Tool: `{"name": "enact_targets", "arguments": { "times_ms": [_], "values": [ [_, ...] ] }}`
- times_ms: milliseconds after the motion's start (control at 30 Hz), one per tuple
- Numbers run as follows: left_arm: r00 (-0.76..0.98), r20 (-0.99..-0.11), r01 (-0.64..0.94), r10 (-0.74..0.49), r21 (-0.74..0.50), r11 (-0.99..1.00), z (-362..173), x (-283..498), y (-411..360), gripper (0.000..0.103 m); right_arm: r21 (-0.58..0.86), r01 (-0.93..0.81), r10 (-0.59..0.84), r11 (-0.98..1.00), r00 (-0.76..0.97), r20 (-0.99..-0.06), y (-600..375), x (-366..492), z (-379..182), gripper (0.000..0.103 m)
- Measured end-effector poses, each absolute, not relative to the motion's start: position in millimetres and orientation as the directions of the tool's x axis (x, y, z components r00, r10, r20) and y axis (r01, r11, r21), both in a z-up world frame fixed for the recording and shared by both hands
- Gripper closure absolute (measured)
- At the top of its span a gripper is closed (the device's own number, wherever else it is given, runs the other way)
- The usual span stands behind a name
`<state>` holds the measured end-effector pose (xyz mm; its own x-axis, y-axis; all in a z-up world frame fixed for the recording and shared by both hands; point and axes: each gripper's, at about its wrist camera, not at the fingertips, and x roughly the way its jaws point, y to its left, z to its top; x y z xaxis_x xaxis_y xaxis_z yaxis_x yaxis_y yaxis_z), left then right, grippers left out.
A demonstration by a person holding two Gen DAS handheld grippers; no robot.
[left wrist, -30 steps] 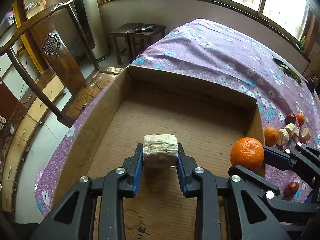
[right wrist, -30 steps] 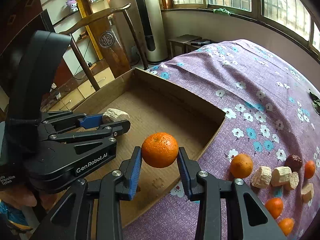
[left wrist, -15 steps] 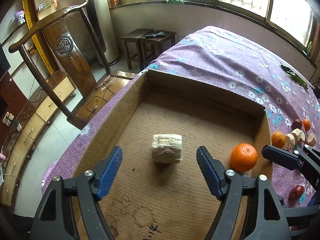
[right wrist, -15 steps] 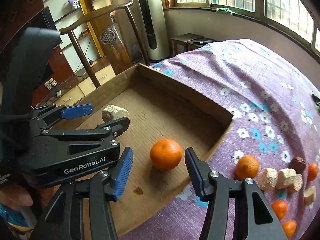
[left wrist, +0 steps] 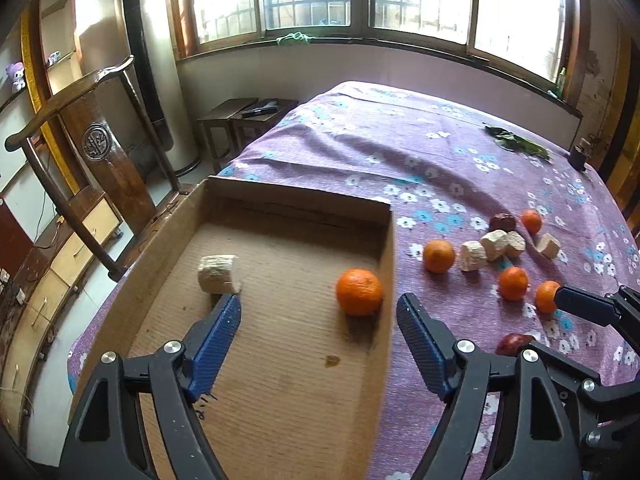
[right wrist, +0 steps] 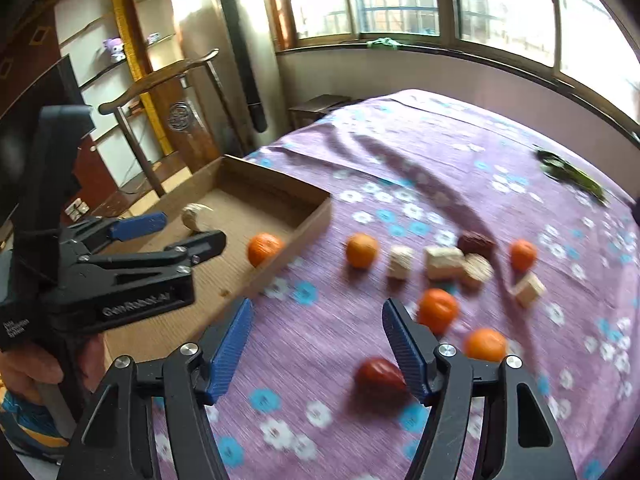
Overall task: Organize fruits
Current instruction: 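Grasp the red date with the left gripper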
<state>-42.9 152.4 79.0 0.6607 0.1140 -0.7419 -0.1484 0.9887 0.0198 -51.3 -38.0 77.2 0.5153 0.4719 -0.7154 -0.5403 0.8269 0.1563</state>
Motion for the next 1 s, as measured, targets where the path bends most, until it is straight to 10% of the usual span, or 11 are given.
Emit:
{"name": "enact_targets", "arguments": {
  "times_ms": [1000],
  "values": [
    [0.541, -0.835, 0.153, -0.104, -0.023, 0.988, 17.8, -25.5, 17.2, 0.022, 0.175, -0.352, 0.348, 0.92, 0.523, -0.778, -150.0, -63.2, 29.1, 0.029]
  ]
}}
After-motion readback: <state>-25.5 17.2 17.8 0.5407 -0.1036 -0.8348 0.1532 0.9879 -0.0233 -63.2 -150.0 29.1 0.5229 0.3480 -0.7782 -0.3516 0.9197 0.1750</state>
